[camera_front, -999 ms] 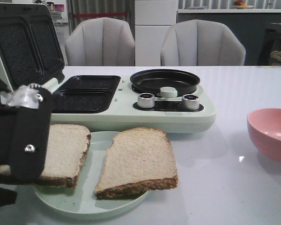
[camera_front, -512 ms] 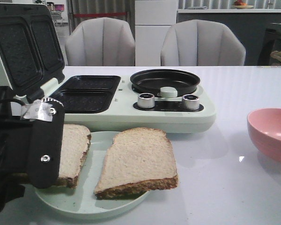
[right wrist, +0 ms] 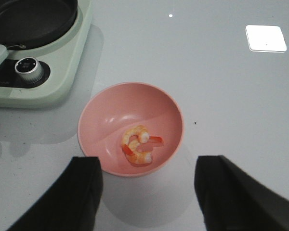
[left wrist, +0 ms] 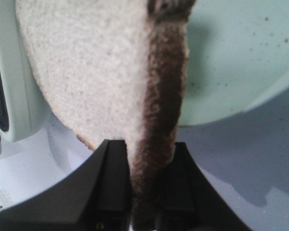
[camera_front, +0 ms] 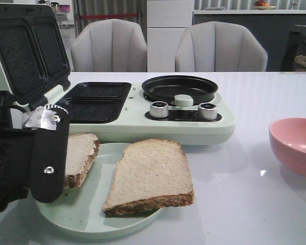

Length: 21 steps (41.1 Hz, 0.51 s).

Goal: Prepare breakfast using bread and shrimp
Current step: 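Lower the left gripper and grasp the bread slice nearest it, then lift the bread slice with the left gripper over the sandwich plates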

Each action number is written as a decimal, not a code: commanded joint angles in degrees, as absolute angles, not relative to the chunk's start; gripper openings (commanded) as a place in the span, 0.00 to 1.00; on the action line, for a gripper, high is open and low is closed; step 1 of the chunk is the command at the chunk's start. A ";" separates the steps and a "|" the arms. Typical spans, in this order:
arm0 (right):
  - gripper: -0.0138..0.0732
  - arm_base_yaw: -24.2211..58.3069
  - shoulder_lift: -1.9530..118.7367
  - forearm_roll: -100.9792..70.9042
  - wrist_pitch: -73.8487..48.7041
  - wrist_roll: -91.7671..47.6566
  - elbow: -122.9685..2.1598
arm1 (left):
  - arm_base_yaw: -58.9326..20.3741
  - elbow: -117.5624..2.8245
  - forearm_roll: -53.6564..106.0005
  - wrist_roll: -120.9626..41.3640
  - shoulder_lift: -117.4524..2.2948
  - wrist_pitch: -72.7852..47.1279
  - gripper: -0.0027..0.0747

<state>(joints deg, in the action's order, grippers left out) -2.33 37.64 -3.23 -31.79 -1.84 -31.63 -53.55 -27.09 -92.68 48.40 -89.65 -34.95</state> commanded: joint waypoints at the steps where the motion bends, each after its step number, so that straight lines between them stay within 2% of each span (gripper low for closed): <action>1: 0.76 -2.61 37.96 -2.85 -27.88 -1.87 -33.62 | -53.85 -28.25 -93.70 49.15 -88.29 -37.05 0.16; 12: 0.76 -2.61 37.96 -2.85 -27.88 -1.87 -33.62 | -55.63 -28.65 -92.57 50.16 -87.08 -42.32 0.16; 21: 0.76 -2.61 37.96 -2.85 -27.88 -1.87 -33.62 | -61.11 -29.87 -94.61 50.16 -79.84 -56.03 0.16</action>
